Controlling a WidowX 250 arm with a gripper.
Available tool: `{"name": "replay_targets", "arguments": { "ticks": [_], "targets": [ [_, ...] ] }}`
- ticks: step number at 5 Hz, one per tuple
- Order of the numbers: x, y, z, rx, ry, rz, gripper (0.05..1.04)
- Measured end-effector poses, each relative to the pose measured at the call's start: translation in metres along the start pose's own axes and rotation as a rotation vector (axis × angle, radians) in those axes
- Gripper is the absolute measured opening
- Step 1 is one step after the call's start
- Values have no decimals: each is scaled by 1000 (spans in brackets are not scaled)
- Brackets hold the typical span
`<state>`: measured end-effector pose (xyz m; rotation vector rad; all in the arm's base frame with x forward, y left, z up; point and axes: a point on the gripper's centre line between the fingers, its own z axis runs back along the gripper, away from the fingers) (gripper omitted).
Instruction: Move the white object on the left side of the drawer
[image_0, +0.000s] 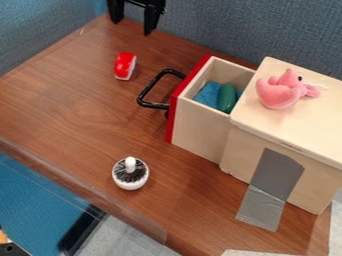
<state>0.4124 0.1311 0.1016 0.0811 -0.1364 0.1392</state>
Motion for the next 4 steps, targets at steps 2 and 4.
{"name": "replay_targets", "arguments": {
  "ticks": [2, 4],
  "targets": [
    [-52, -12, -40, -31, 137, 38, 999],
    [-125, -24, 13, -113, 9, 63, 999]
  ]
}}
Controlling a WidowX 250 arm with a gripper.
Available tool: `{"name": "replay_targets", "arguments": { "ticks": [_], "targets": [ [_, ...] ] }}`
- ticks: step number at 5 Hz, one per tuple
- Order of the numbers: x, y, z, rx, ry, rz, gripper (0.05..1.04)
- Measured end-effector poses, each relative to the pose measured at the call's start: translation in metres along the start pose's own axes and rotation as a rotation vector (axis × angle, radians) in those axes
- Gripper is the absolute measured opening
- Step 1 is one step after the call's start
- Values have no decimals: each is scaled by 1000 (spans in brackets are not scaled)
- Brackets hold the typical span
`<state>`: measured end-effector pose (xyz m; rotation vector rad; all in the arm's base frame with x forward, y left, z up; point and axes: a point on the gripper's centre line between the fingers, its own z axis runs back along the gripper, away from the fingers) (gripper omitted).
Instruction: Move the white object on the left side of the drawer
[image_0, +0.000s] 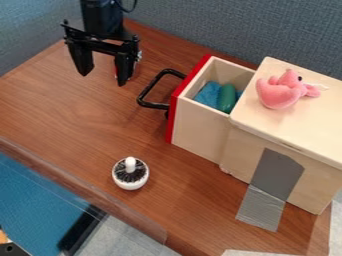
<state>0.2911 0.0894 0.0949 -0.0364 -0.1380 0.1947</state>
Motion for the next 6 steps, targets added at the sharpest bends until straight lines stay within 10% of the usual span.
{"name": "replay_targets", "arguments": {
  "ticks": [3, 6],
  "targets": [
    [-76, -79, -4, -11, 18, -204, 999],
    [-76, -79, -50, 93, 80, -227, 964]
  ]
}}
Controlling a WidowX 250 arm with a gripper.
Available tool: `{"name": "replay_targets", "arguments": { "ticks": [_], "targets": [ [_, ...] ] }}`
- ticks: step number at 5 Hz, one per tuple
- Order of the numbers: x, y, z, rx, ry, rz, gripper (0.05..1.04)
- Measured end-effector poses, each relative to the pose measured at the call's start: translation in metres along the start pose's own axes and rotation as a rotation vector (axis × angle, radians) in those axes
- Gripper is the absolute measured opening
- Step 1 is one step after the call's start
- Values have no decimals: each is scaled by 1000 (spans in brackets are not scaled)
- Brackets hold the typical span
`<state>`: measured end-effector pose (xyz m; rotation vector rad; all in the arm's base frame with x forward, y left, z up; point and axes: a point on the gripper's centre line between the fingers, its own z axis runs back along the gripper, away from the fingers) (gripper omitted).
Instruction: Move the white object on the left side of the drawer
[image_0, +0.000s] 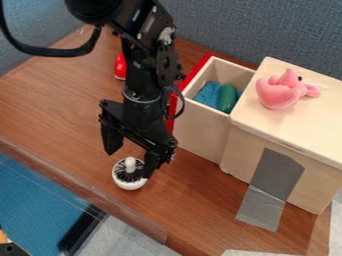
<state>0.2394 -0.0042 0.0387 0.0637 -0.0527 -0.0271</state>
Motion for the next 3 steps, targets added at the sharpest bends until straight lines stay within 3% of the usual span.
{"name": "replay_targets", "arguments": {
  "ticks": [2, 3],
  "targets": [
    [-7, 2, -17, 19, 41, -13, 368],
    [-9, 7, -14, 21, 55, -4, 225]
  ]
}}
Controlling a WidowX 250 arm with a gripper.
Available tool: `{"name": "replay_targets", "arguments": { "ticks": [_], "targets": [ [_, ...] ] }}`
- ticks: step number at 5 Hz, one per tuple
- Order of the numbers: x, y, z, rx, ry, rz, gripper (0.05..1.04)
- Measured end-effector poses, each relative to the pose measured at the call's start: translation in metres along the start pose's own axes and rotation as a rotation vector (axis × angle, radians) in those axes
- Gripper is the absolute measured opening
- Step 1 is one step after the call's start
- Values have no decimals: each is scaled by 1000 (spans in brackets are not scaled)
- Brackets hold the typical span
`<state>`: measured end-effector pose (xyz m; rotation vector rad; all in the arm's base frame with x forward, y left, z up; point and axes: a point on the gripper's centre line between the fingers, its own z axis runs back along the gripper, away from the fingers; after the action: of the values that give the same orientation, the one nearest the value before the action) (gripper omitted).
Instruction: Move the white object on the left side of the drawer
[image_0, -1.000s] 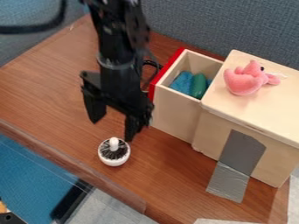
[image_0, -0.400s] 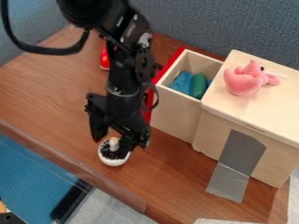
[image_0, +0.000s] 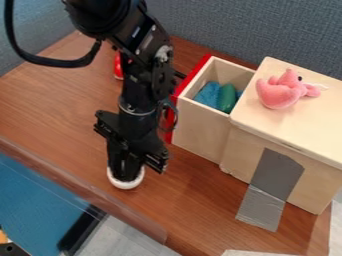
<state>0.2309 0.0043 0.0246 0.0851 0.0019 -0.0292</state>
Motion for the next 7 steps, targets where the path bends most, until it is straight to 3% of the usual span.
{"name": "replay_targets", "arguments": {
  "ticks": [2, 4, 6, 7],
  "targets": [
    [-3, 55, 23, 8, -77, 161, 224],
    [-5, 122, 5, 4, -52, 295, 224],
    [-2, 148, -13, 49, -28, 327, 267],
    [-3, 149, -13, 47, -23, 320, 546]
  ]
}}
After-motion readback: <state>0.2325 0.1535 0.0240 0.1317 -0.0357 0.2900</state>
